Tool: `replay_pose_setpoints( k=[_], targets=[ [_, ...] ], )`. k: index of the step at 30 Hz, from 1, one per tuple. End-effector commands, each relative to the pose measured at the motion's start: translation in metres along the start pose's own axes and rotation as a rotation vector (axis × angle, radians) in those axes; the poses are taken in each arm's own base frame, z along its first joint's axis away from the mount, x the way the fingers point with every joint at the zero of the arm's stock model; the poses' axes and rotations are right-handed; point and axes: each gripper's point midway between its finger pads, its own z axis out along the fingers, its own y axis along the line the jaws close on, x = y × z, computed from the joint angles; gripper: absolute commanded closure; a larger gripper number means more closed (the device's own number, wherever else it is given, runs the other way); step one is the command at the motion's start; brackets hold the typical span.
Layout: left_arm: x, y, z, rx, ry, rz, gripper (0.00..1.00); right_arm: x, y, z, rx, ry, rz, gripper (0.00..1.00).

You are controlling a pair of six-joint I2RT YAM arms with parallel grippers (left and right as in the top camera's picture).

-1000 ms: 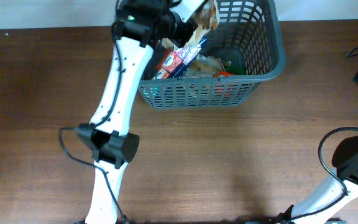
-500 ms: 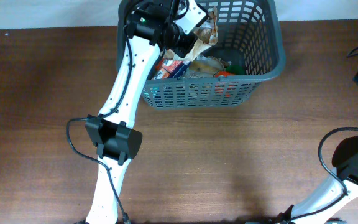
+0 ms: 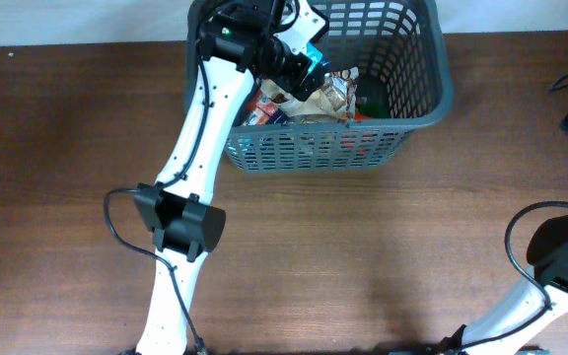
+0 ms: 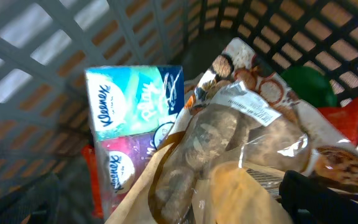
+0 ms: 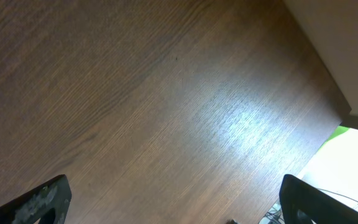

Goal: Pack container

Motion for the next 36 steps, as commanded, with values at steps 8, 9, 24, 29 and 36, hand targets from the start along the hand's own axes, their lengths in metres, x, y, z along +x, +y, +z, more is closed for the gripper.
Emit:
replay_pose_setpoints(
  k=[8, 9, 24, 29, 36],
  targets=[
    [-0.047, 0.027, -0.301, -0.51, -0.392, -0.014, 0.01, 0.0, -0.001, 0.001, 0.003, 0.004, 0.014, 0.01],
    [-0.039, 0.023, -0.314, -0.514, -0.387, -0.02, 0.01, 0.0, -0.001, 0.001, 0.003, 0.004, 0.014, 0.01],
    [0.073, -0.073, -0.469, -0.502, -0.49, -0.154, 0.01, 0.0, -0.001, 0.001, 0.003, 0.004, 0.014, 0.01],
    [0.117, -0.097, -0.514, -0.574, -0.551, -0.161, 0.01, 0.0, -0.001, 0.001, 0.003, 0.004, 0.014, 0.01],
    [0.2, -0.115, -0.498, -0.579, -0.448, -0.293, 0.01, 0.0, -0.001, 0.001, 0.003, 0.004, 0.014, 0.01]
  ],
)
